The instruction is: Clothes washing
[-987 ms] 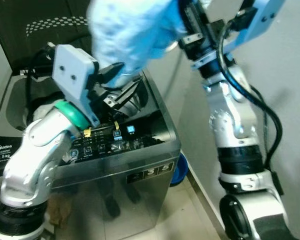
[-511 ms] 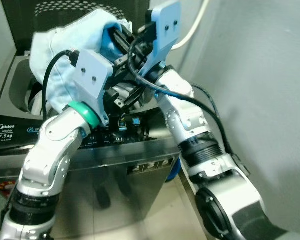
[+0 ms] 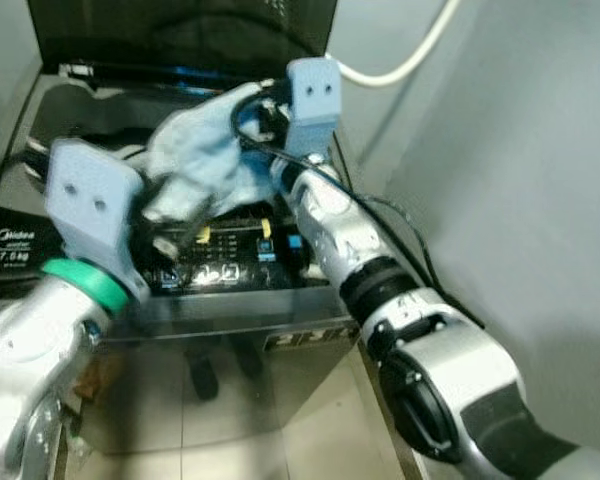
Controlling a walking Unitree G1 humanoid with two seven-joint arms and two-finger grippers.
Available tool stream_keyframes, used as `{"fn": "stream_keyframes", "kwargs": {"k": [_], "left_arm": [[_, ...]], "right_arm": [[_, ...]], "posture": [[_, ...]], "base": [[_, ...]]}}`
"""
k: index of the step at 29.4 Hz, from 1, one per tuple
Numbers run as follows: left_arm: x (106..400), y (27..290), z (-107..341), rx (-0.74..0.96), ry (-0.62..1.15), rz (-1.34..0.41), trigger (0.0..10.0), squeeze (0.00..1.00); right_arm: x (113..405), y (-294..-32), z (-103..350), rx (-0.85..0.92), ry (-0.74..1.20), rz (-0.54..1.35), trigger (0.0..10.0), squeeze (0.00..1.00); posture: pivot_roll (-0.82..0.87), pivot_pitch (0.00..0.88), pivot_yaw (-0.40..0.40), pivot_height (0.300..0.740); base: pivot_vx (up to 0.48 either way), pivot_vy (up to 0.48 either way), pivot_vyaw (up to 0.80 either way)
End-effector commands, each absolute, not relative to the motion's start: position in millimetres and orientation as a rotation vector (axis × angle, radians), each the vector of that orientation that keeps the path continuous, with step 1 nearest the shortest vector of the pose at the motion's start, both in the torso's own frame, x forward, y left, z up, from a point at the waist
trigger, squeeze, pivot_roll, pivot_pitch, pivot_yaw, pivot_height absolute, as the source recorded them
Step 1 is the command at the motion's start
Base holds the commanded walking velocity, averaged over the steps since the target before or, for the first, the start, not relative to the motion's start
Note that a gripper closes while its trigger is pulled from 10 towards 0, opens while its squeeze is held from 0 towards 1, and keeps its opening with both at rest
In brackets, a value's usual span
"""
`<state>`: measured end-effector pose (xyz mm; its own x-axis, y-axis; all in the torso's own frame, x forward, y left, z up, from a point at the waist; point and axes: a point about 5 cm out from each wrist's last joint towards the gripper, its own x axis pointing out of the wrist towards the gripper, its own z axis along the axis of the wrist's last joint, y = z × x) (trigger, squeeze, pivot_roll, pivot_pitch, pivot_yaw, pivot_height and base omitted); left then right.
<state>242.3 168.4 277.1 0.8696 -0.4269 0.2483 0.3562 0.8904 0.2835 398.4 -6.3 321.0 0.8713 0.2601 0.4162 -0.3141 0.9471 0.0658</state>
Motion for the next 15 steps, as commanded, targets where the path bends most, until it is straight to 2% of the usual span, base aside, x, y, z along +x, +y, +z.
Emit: {"fn": "stream_keyframes", "kwargs": {"k": [1, 2, 3, 4, 10, 15], "left_arm": [[239.3, 162.3, 275.8, 0.236, -0.312, -0.457, 10.0, 0.00], [239.3, 162.3, 275.8, 0.236, -0.312, -0.457, 10.0, 0.00], [240.6, 161.3, 275.5, 0.234, -0.311, -0.467, 10.0, 0.00], [242.2, 160.5, 275.6, 0.234, -0.312, -0.475, 10.0, 0.00], [248.6, 154.9, 278.5, 0.225, -0.300, -0.519, 10.0, 0.00], [252.8, 152.1, 281.1, 0.215, -0.298, -0.544, 10.0, 0.00]], "right_arm": [[398.9, -18.6, 338.3, 0.146, -0.498, 0.243, 10.0, 0.00], [398.9, -18.6, 338.3, 0.146, -0.498, 0.243, 10.0, 0.00], [399.2, -21.1, 339.5, 0.140, -0.508, 0.234, 10.0, 0.33], [399.3, -23.0, 340.7, 0.138, -0.518, 0.233, 10.0, 1.00], [398.9, -28.7, 348.1, 0.070, -0.579, 0.270, 10.0, 1.00], [390.9, -11.1, 342.8, -0.192, -0.619, 0.541, 10.0, 1.00]], "posture": [[0.42, 0.101, -0.120, 0.740], [0.42, 0.101, -0.120, 0.740], [0.41, 0.094, -0.107, 0.740], [0.39, 0.087, -0.096, 0.740], [0.35, 0.075, -0.062, 0.740], [0.31, 0.062, -0.031, 0.740]], "base": [[0.000, 0.000, 0.00], [0.000, 0.000, 0.00], [0.000, 0.000, 0.00], [0.000, 0.000, 0.00], [0.000, 0.000, 0.00], [0.000, 0.000, 0.00]]}}
